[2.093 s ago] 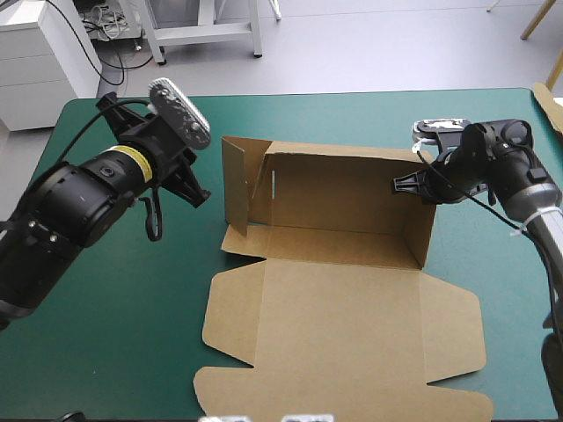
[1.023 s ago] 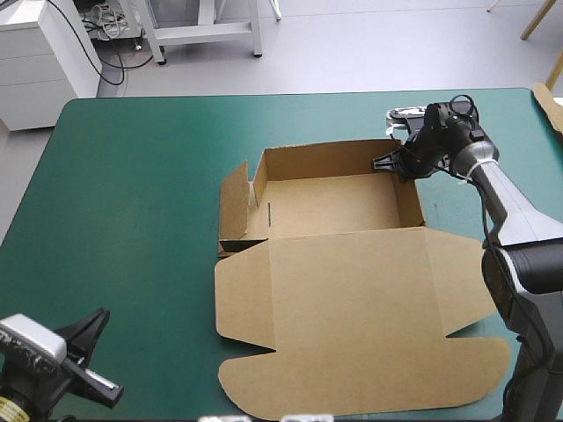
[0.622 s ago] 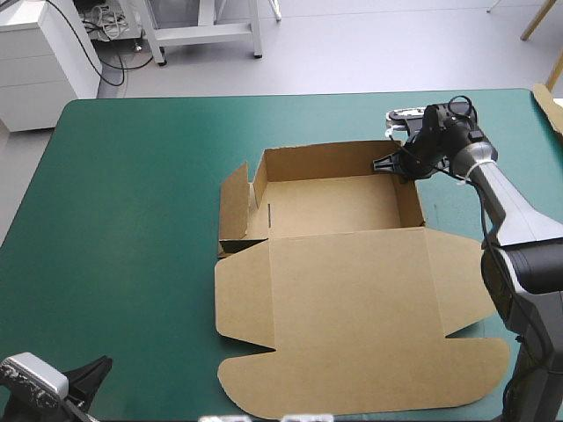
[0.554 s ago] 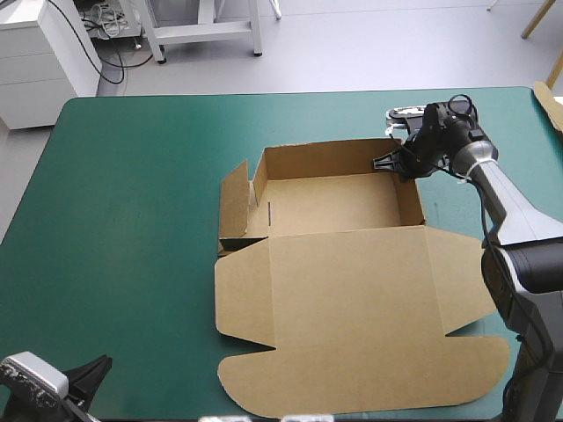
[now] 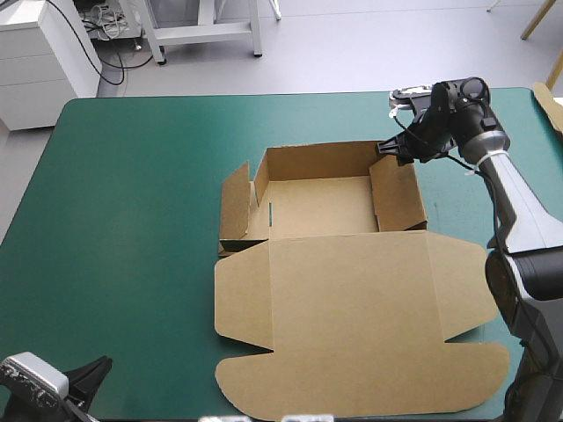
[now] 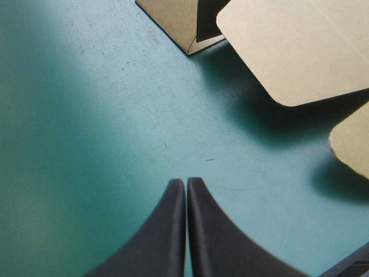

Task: Fold the box

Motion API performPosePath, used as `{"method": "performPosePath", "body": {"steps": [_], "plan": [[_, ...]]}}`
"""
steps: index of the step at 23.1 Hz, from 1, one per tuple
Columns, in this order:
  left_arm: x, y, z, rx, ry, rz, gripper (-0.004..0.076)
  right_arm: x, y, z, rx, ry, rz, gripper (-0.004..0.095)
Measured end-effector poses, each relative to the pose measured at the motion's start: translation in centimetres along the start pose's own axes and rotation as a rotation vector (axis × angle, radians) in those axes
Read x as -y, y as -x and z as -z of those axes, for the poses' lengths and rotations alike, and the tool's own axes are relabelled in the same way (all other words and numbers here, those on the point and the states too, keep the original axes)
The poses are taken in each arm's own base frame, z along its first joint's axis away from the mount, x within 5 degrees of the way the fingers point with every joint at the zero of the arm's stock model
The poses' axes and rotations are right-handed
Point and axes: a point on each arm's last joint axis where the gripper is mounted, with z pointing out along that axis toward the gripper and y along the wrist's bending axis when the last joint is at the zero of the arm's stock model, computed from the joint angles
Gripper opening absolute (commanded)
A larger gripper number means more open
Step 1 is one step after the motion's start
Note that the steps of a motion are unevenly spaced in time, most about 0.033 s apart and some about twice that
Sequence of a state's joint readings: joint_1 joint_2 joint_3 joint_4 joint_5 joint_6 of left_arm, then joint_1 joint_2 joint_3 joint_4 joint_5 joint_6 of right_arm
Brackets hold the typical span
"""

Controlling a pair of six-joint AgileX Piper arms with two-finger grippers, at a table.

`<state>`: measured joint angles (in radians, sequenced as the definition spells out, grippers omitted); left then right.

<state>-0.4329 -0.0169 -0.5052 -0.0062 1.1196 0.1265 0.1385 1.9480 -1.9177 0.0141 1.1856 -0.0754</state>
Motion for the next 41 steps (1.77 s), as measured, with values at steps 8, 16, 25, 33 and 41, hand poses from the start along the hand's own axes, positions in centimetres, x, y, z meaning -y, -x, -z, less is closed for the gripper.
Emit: {"method": "performPosePath", "body": {"steps": [8, 16, 25, 33, 41], "plan": [[0.0, 0.0, 0.0, 0.0, 0.0, 0.001, -0.0008, -0.2, -1.2, 10.3, 0.204, -0.015, 0.007, 0.0477], [0.0, 0.0, 0.0, 0.0, 0.0, 0.001, -0.0008, -0.4, -2.7, 14.4, 0.281, -0.015, 0.007, 0.0497], [0.0, 0.0, 0.0, 0.0, 0.0, 0.001, -0.0008, -0.8, -4.1, 9.1, 0.104, 0.029, -0.006, 0.0497], [0.0, 0.0, 0.0, 0.0, 0.0, 0.001, -0.0008, -0.7, -4.0, 3.5, -0.037, 0.04, -0.011, 0.0497], [0.0, 0.0, 0.0, 0.0, 0.0, 0.001, -0.0008, -0.9, -3.8, -3.0, -0.172, 0.077, -0.05, 0.0487]]}}
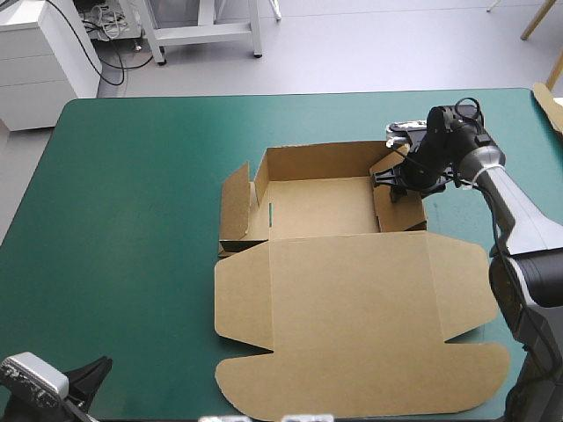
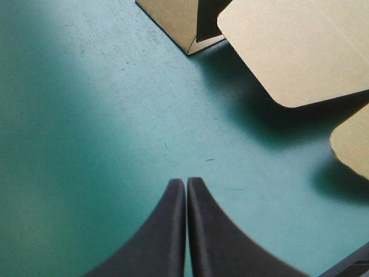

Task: Fold the box

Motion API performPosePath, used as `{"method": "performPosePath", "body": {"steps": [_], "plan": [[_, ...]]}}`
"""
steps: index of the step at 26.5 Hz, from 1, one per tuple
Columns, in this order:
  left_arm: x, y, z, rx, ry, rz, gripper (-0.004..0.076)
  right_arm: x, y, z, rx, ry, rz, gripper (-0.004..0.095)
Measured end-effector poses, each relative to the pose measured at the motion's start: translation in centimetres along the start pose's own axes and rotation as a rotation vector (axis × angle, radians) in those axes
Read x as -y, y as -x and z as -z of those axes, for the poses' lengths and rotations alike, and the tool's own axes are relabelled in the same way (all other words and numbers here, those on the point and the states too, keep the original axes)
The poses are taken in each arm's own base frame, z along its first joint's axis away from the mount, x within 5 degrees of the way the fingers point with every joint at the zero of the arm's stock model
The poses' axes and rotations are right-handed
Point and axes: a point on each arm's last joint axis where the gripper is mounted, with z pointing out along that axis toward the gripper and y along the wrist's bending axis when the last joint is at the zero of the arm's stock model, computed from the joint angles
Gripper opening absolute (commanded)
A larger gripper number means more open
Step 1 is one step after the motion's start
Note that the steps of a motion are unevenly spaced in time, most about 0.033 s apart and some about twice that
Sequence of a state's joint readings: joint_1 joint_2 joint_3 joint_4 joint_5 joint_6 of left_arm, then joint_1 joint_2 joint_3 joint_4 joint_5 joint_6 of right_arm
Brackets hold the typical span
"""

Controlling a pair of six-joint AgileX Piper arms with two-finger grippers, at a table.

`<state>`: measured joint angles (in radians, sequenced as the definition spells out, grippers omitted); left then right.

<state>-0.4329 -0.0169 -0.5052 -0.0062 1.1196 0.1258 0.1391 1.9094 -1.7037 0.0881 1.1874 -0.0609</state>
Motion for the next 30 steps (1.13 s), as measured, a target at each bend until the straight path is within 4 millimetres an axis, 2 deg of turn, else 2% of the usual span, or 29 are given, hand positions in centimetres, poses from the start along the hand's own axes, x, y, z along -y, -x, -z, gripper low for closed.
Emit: {"method": "performPosePath", "body": {"steps": [1, 3, 5, 6, 13, 16, 19, 22, 26, 30], "plan": [[0.0, 0.0, 0.0, 0.0, 0.0, 0.0, -0.0008, 0.0, 0.0, -0.3, -0.005, 0.001, -0.001, 0.0465], [0.0, 0.0, 0.0, 0.0, 0.0, 0.0, -0.0008, 0.1, 0.1, -0.6, -0.012, -0.003, -0.014, 0.0326], [0.0, 0.0, 0.0, 0.0, 0.0, 0.0, -0.0008, 0.2, 0.1, -0.6, -0.013, -0.013, -0.017, 0.0131], [0.0, 0.0, 0.0, 0.0, 0.0, 0.0, -0.0008, 0.2, 0.1, -0.6, -0.013, -0.019, -0.017, 0.0003], [0.0, 0.0, 0.0, -0.001, 0.0, 0.0, -0.0008, 0.4, 0.1, -0.5, -0.008, -0.057, -0.006, -0.0021], [0.0, 0.0, 0.0, -0.001, 0.0, 0.0, -0.0008, 0.3, 0.1, 0.6, 0.02, -0.061, -0.004, -0.0021], [0.0, 0.0, 0.0, -0.001, 0.0, 0.0, -0.0008, 0.2, 0.0, 3.5, 0.091, -0.077, 0.006, -0.0021], [0.0, 0.0, 0.0, -0.001, 0.0, 0.0, -0.0008, 0.0, -0.5, 7.6, 0.192, -0.093, 0.023, -0.0021], [0.0, 0.0, 0.0, -0.001, 0.0, 0.0, -0.0008, -0.5, -1.9, 13.3, 0.328, -0.105, 0.032, -0.0021], [0.0, 0.0, 0.0, -0.001, 0.0, 0.0, -0.0008, -0.7, -3.8, 17.4, 0.425, -0.126, 0.038, -0.0021]]}}
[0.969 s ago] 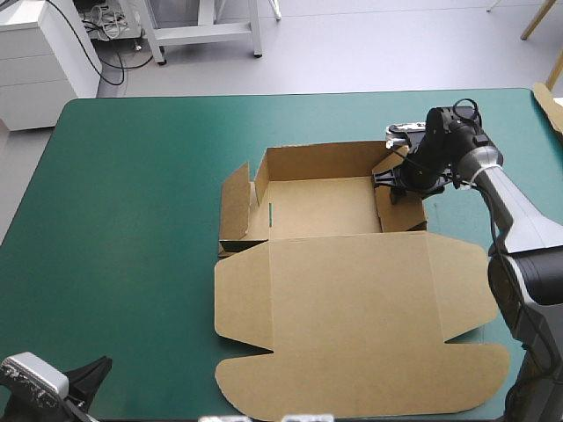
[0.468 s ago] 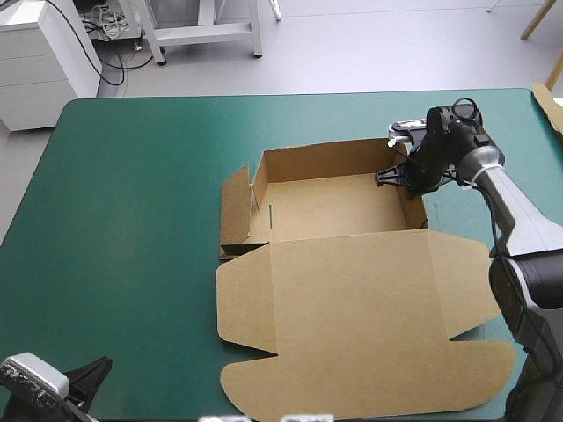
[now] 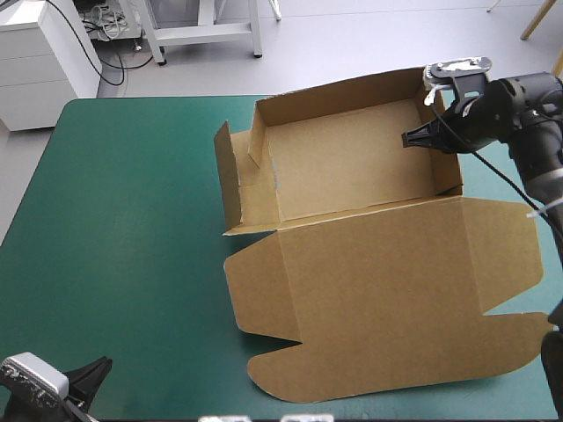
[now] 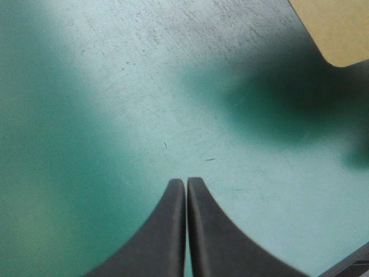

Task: Fold the box

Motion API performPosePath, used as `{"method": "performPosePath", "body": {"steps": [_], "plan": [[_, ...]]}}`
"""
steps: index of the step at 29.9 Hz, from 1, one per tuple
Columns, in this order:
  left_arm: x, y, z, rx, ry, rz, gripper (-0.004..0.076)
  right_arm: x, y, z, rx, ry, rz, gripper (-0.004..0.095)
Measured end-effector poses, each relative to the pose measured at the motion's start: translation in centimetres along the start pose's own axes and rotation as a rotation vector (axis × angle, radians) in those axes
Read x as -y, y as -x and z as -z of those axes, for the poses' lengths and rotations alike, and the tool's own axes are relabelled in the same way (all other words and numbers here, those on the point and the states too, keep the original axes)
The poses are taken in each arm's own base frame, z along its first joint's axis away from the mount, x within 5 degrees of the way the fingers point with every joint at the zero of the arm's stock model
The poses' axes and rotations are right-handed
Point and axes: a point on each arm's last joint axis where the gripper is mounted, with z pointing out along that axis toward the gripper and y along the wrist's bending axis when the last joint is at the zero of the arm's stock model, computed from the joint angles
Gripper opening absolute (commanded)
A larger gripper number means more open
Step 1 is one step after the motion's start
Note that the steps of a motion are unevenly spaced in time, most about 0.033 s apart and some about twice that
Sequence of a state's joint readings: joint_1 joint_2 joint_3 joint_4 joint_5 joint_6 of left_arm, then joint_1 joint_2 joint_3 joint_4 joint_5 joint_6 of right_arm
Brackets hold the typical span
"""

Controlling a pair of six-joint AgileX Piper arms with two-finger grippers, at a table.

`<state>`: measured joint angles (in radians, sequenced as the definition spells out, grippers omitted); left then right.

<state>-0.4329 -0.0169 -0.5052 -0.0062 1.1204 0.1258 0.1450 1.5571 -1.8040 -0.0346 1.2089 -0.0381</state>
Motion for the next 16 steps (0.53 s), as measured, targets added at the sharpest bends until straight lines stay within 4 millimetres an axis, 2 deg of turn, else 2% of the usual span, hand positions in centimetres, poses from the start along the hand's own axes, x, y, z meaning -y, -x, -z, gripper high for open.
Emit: {"method": "performPosePath", "body": {"steps": [5, 8, 12, 16], "plan": [[0.0, 0.0, 0.0, 0.0, 0.0, 0.0, -0.0008, 0.2, -0.7, 4.6, 0.09, -0.018, 0.001, -0.0021], [0.0, 0.0, 0.0, 0.0, 0.0, 0.0, -0.0008, 0.3, -1.2, 6.6, 0.13, -0.02, 0.0, -0.0021], [0.0, 0.0, 0.0, 0.0, 0.0, 0.0, -0.0008, 0.3, -1.7, 8.5, 0.17, -0.024, -0.002, -0.0021], [0.0, 0.0, 0.0, 0.0, 0.0, 0.0, -0.0008, 0.4, -2.0, 9.4, 0.189, -0.035, 0.0, -0.0021]]}}
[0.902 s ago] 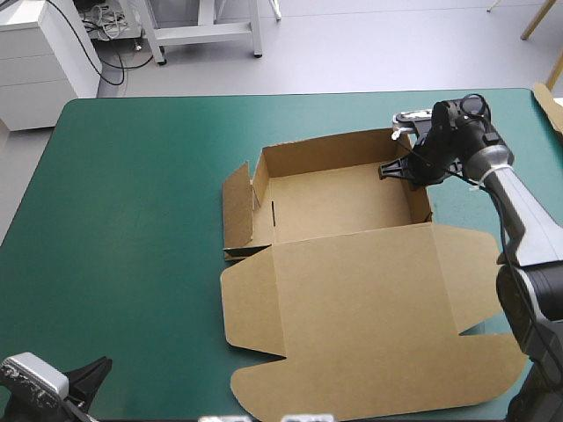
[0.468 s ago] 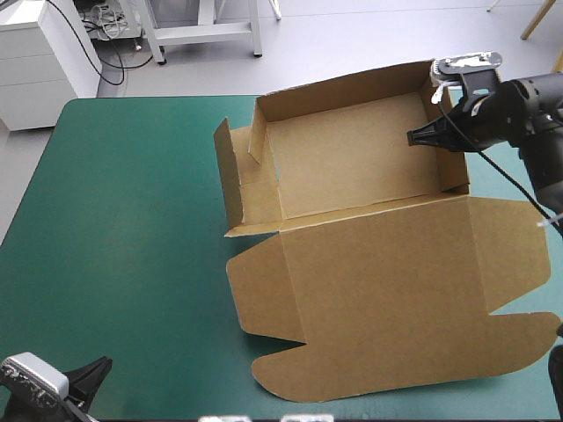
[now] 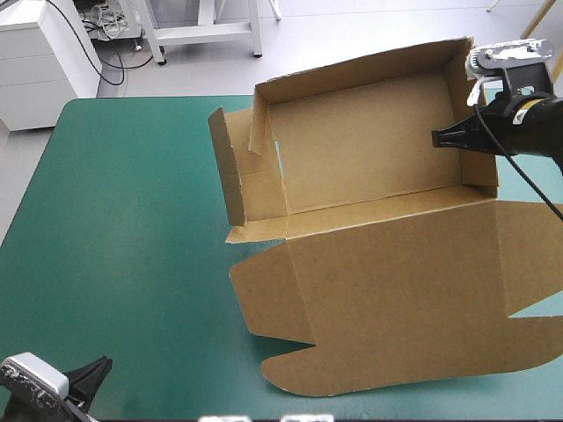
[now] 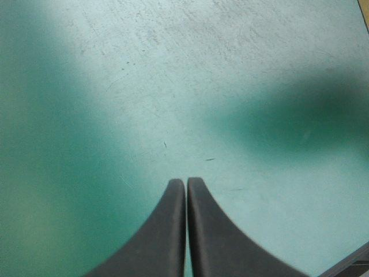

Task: Fold the box

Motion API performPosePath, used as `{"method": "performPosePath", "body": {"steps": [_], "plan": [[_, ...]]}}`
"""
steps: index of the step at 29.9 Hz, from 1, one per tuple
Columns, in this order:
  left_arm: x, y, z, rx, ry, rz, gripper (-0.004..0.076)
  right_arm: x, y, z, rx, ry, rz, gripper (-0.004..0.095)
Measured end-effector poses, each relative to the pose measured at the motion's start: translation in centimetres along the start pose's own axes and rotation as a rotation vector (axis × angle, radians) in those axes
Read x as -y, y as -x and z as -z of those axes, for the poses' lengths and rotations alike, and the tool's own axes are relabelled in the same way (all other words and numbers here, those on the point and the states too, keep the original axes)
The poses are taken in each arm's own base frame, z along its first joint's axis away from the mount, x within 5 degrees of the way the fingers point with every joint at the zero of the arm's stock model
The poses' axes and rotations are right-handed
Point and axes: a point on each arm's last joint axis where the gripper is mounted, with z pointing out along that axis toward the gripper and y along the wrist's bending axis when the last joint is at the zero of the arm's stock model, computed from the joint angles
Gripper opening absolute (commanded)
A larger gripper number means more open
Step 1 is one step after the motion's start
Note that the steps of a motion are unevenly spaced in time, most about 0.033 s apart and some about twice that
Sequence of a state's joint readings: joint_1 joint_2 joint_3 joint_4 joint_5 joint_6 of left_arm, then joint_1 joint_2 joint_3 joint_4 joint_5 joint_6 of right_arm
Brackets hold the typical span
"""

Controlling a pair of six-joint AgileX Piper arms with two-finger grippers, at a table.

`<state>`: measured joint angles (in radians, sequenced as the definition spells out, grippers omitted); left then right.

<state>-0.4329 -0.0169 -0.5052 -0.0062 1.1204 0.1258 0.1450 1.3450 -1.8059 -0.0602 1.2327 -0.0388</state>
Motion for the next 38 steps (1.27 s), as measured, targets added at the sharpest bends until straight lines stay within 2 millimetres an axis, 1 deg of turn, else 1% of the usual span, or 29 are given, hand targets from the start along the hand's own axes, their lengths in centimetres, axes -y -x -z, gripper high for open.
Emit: {"method": "performPosePath", "body": {"steps": [31, 33, 34, 36, 38], "plan": [[0.0, 0.0, 0.0, 0.0, 0.0, 0.0, -0.0003, 0.13, -0.03, 0.09, -0.001, -0.014, 0.008, -0.0022], [0.03, 0.0, 0.0, 0.0, -0.004, 0.001, 0.0015, 0.13, -0.03, 0.09, -0.001, -0.014, 0.008, -0.0021], [0.08, 0.01, 0.0, 0.001, -0.009, 0.003, 0.0036, 0.13, -0.03, 0.09, -0.001, -0.014, 0.008, -0.0021], [0.18, 0.02, 0.0, 0.002, -0.019, 0.008, 0.0097, 0.13, -0.03, 0.09, -0.001, -0.014, 0.008, -0.0021], [0.21, 0.03, 0.0, 0.003, -0.023, 0.008, 0.0198, 0.13, -0.03, 0.09, -0.001, -0.014, 0.008, -0.0021]]}}
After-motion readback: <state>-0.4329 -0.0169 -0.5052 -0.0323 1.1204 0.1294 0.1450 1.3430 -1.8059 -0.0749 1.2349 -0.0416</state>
